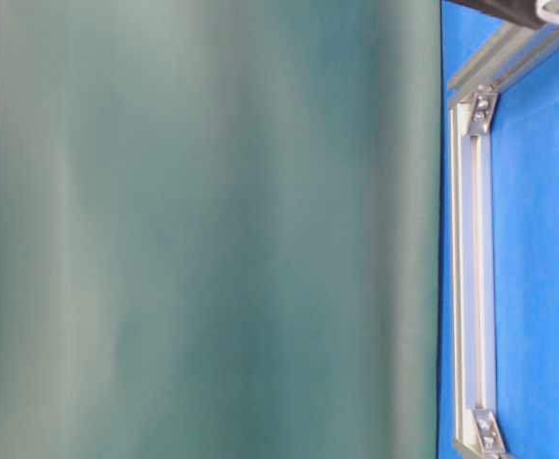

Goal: Insert the wire through the string loop located on the right side.

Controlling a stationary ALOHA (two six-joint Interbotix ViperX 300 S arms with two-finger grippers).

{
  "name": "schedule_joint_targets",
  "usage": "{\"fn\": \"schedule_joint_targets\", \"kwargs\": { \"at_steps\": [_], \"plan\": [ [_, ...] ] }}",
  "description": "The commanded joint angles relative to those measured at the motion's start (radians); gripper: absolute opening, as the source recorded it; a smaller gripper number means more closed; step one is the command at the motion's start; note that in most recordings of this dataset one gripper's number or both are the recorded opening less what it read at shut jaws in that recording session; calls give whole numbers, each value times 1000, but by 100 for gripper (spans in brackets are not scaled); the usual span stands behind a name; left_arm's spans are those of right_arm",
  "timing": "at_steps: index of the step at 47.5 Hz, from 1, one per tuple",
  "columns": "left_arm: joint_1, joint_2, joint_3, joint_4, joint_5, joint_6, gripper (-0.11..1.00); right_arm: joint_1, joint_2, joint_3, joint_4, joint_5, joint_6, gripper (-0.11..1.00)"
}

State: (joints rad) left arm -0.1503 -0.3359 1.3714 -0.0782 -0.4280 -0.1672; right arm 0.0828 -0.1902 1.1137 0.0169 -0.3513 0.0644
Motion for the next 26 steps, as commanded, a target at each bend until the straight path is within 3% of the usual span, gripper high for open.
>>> {"fn": "schedule_joint_targets", "kwargs": {
  "at_steps": [1,26],
  "plan": [
    [-3,-3,-14,3,-2,0,89,0,-20,-12,0,-3,0,68],
    [-5,-64,-51,3,25,5,86,0,-63,-20,0,28,0,68]
  ]
}}
